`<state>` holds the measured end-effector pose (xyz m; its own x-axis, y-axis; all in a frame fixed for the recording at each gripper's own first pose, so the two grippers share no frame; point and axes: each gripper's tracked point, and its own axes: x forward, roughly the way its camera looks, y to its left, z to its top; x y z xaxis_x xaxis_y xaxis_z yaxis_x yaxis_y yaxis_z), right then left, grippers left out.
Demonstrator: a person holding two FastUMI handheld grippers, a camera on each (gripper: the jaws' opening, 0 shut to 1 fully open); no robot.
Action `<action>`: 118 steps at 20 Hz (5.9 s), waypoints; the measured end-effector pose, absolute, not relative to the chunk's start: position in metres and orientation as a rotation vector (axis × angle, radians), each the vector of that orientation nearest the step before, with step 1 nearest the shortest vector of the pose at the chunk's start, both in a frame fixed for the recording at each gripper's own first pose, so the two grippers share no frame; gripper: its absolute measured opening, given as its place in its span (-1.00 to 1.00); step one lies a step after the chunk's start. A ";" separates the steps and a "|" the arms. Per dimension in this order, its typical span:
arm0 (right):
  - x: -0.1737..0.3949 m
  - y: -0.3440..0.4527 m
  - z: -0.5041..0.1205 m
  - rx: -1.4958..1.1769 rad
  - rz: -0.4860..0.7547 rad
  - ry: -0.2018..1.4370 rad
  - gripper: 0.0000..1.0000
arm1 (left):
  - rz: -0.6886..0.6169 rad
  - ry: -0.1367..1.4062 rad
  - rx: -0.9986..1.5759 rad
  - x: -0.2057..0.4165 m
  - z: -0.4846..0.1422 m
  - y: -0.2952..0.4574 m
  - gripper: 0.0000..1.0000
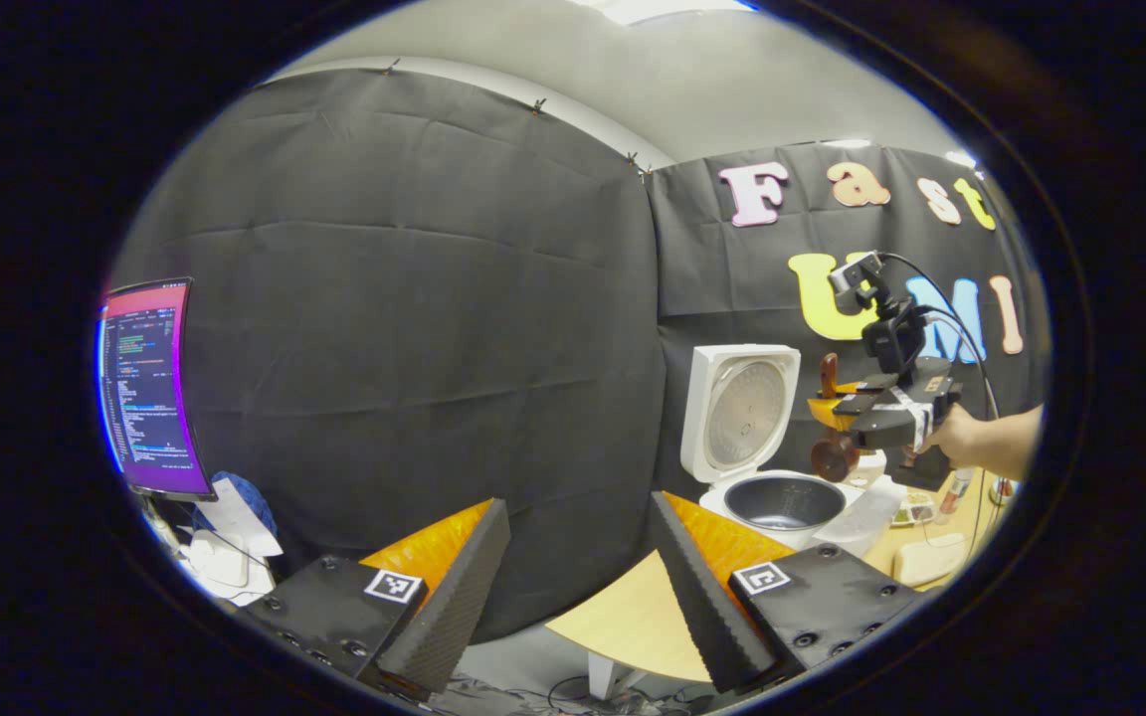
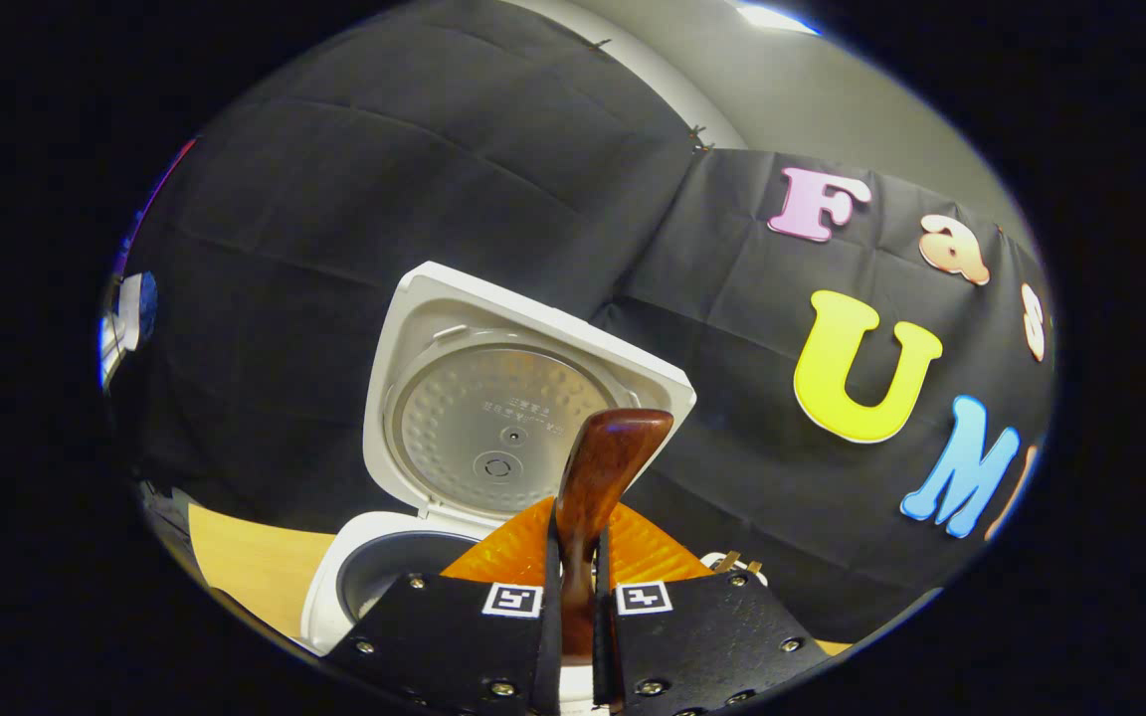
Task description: Close the left gripper, press the button to open the rice cooker; take a wooden spoon from the chopstick holder with the right hand, scoop a spoonful of rice and pour it into the rice cooker, then put the wooden spoon back into the chopstick holder.
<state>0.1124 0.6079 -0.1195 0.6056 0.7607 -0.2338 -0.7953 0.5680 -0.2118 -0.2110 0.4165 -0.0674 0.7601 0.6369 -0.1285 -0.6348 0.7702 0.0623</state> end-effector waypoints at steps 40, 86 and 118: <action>0.164 0.065 -0.103 0.416 0.153 0.380 -0.75 | 0.233 -0.043 0.052 -0.027 0.026 0.156 0.94; 0.038 -0.050 -0.108 0.045 -0.201 0.293 0.95 | 0.465 -0.079 0.109 0.142 0.075 0.300 0.95; 0.011 -0.060 -0.145 -0.017 -0.153 0.372 0.96 | 0.540 0.223 -0.039 0.255 -0.013 0.365 0.96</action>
